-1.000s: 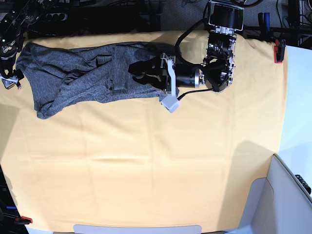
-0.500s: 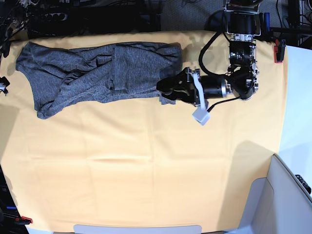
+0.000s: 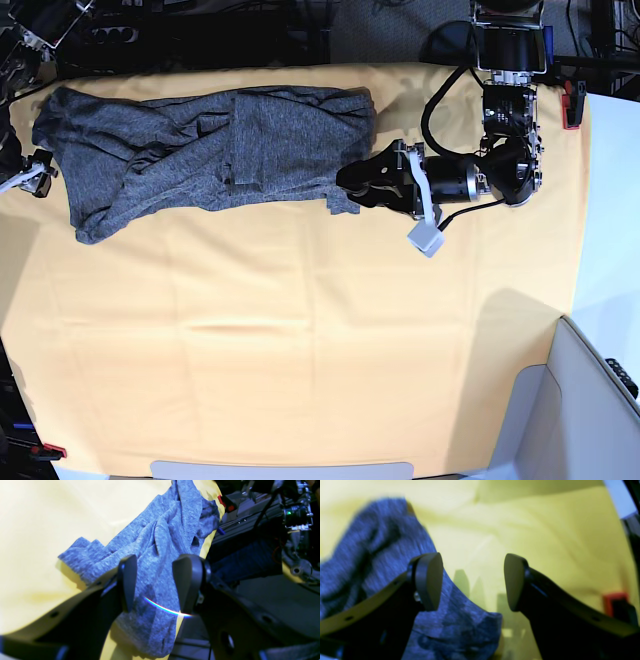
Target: Fold the T-shirt properly
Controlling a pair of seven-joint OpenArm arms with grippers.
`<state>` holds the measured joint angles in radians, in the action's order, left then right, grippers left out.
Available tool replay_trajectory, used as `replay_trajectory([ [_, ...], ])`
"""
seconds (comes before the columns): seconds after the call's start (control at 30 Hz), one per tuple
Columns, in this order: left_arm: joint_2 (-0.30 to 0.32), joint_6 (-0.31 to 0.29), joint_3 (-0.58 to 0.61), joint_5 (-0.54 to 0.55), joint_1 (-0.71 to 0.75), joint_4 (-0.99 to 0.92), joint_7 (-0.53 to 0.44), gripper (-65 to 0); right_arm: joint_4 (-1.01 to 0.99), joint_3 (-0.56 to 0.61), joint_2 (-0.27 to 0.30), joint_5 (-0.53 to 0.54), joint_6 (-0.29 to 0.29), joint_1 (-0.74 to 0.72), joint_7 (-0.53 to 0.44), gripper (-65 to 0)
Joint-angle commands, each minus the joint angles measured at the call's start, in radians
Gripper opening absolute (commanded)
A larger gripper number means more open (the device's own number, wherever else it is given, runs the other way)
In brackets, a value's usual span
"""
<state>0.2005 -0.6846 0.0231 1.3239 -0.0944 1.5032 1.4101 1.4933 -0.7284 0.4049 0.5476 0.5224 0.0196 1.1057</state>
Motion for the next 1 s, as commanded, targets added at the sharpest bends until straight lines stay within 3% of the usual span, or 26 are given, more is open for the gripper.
replay_trajectory([
  [0.0,0.009,-0.004,-0.005,0.029,-0.017,0.015,-0.014,-38.3,-0.035,-0.004,0.05,0.036,0.032,-0.008,-0.011,-26.7],
  [0.13,0.009,-0.004,-0.005,0.029,-0.017,0.015,-0.014,-38.3,-0.225,-0.001,0.127,0.173,0.137,-0.007,-0.011,-27.1],
  [0.23,0.009,-0.004,-0.005,0.029,-0.017,0.015,-0.014,-38.3,-0.291,-0.001,0.151,0.231,0.15,-0.005,-0.011,-27.1],
  [0.77,0.007,-0.004,0.002,0.029,-0.017,0.01,-0.014,-38.3,-0.294,0.002,0.118,0.429,0.176,-0.039,0.173,-27.2],
  [0.97,0.007,-0.004,0.002,0.029,-0.017,0.01,-0.014,-38.3,-0.294,0.002,0.105,0.63,0.176,-0.042,0.244,-27.2],
])
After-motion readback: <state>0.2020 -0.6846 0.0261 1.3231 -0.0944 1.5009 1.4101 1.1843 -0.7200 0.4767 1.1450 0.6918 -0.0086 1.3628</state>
